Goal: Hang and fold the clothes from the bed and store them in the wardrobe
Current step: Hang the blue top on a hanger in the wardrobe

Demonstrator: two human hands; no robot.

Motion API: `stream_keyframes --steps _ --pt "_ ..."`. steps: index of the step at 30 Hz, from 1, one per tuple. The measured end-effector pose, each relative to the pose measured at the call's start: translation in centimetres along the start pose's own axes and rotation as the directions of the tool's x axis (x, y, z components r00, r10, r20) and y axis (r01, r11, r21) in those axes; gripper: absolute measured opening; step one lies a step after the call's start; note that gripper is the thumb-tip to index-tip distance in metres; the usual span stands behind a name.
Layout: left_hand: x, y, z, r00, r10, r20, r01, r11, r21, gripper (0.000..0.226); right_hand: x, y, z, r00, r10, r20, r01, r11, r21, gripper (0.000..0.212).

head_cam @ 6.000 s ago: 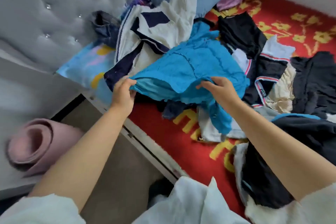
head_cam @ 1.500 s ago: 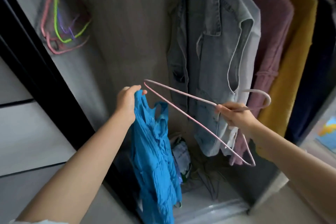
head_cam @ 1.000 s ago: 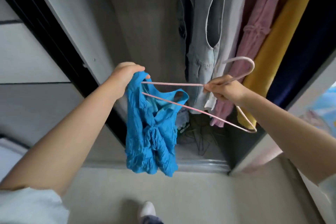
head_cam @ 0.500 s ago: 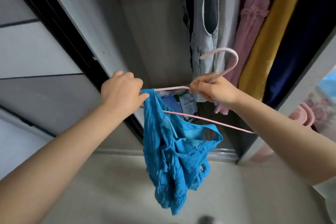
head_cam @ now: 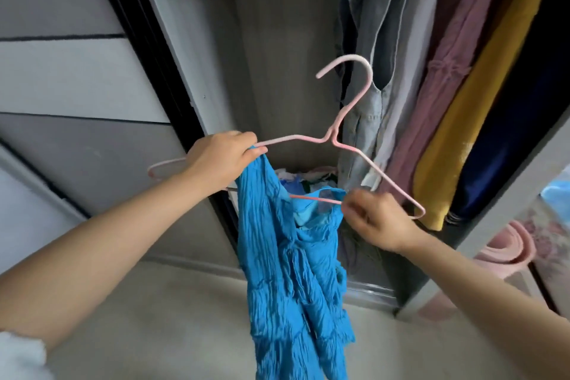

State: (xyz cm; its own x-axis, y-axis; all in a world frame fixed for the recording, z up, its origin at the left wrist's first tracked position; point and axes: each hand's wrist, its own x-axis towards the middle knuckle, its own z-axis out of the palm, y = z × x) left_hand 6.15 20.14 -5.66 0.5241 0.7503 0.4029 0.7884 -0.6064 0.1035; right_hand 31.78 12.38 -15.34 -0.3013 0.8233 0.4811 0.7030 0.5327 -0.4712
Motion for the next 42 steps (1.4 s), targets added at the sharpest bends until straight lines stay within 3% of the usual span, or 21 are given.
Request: stream_keyframes --steps 1,2,4,5,7,8,10,12,15,17,20,22,26,27,28,30,31,32,35,39,42 --pt "0.5 0.3 -0.1 1.0 0.016 -0.009 -0.016 1.0 -0.006 0.039 -1.2 0.0 1.4 0.959 0.152 0.24 -0.161 0.987 0.018 0.035" --pt "-0.1 -0.2 -1.1 0.997 0.001 -0.074 -0.003 1.0 -0.022 0.041 -0.9 -0.2 2.8 0.853 0.293 0.432 -0.335 0.942 0.021 0.033" --pt "0.1 0.1 -2.1 0.987 0.045 -0.157 -0.053 0.998 -0.046 0.038 -0.4 0.8 4.3 0.623 0.619 0.478 -0.746 0.653 0.127 0.035" --pt "-0.3 0.1 -2.8 0.981 0.047 -0.19 -0.057 0.997 -0.046 0.035 0.6 1.1 5.2 0.538 0.698 0.474 -0.842 0.471 0.262 0.049" --pt "-0.6 0.3 -3.9 0.972 0.052 -0.23 -0.07 0.995 -0.069 0.033 3.4 1.3 6.7 0.506 0.718 0.479 -0.808 0.2 0.554 0.068" --pt "-0.7 0.5 -4.5 0.969 0.055 -0.24 -0.08 0.992 -0.097 0.033 5.1 0.8 7.3 0.539 0.69 0.484 -0.732 0.099 0.674 0.065" --pt "-0.7 0.6 -5.3 0.967 0.052 -0.249 -0.087 0.987 -0.132 0.033 8.3 -0.9 8.3 0.58 0.636 0.509 -0.644 -0.024 0.765 0.033" --pt "-0.8 0.3 -5.9 0.965 0.05 -0.256 -0.088 0.987 -0.138 0.033 10.6 -3.6 8.9 0.604 0.578 0.548 -0.702 0.061 0.71 0.017" --pt "-1.4 -0.9 -6.8 0.958 0.014 -0.286 -0.054 0.99 -0.132 0.034 12.0 -4.8 9.4 0.548 0.629 0.552 -0.783 0.153 0.603 0.028" --pt "-2.3 -2.1 -7.3 0.947 -0.028 -0.319 -0.018 0.99 -0.14 0.035 12.1 -4.2 8.6 0.486 0.735 0.473 -0.75 0.074 0.657 0.03" --pt "-3.4 -4.0 -7.4 0.923 -0.172 -0.344 0.102 0.972 -0.212 0.035 11.6 -2.0 6.7 0.372 0.847 0.379 -0.583 -0.104 0.806 0.023" --pt "-3.8 -5.2 -7.0 0.892 -0.282 -0.354 0.201 0.948 -0.248 0.039 11.5 -1.0 5.6 0.373 0.846 0.382 -0.489 -0.17 0.856 0.022" --pt "-3.9 -6.3 -5.9 0.815 -0.451 -0.363 0.302 0.866 -0.397 0.047 12.0 -0.8 4.8 0.384 0.865 0.324 -0.512 -0.093 0.854 0.017" --pt "-3.9 -6.4 -5.6 0.804 -0.472 -0.361 0.302 0.848 -0.435 0.047 12.0 -0.9 4.6 0.394 0.874 0.285 -0.594 0.005 0.804 0.018" --pt "-3.9 -6.5 -5.4 0.8 -0.484 -0.354 0.3 0.834 -0.462 0.047 11.7 -0.9 4.5 0.427 0.876 0.224 -0.715 0.176 0.677 0.017" --pt "-4.1 -6.6 -5.2 0.817 -0.474 -0.329 0.28 0.824 -0.492 0.048 11.0 -0.9 4.1 0.562 0.823 0.078 -0.821 0.544 0.172 0.011" --pt "-4.2 -6.5 -5.3 0.835 -0.451 -0.315 0.259 0.828 -0.497 0.049 10.7 -0.8 3.8 0.628 0.778 0.034 -0.777 0.629 -0.032 0.019" --pt "-4.2 -6.3 -5.4 0.855 -0.423 -0.301 0.237 0.834 -0.499 0.048 10.5 -0.7 3.6 0.653 0.757 0.042 -0.74 0.648 -0.177 0.026" --pt "-4.2 -5.4 -5.6 0.889 -0.365 -0.277 0.2 0.854 -0.48 0.043 10.2 -0.4 2.9 0.607 0.789 0.095 -0.735 0.603 -0.311 0.033" --pt "-4.5 -4.8 -5.6 0.872 -0.413 -0.262 0.269 0.852 -0.449 0.052 10.4 -0.3 0.9 0.583 0.812 0.032 -0.787 0.574 -0.225 0.033" --pt "-5.0 -4.4 -5.2 0.844 -0.466 -0.266 0.328 0.84 -0.432 0.055 10.3 -0.2 -0.6 0.613 0.79 0.02 -0.782 0.61 -0.129 0.031"
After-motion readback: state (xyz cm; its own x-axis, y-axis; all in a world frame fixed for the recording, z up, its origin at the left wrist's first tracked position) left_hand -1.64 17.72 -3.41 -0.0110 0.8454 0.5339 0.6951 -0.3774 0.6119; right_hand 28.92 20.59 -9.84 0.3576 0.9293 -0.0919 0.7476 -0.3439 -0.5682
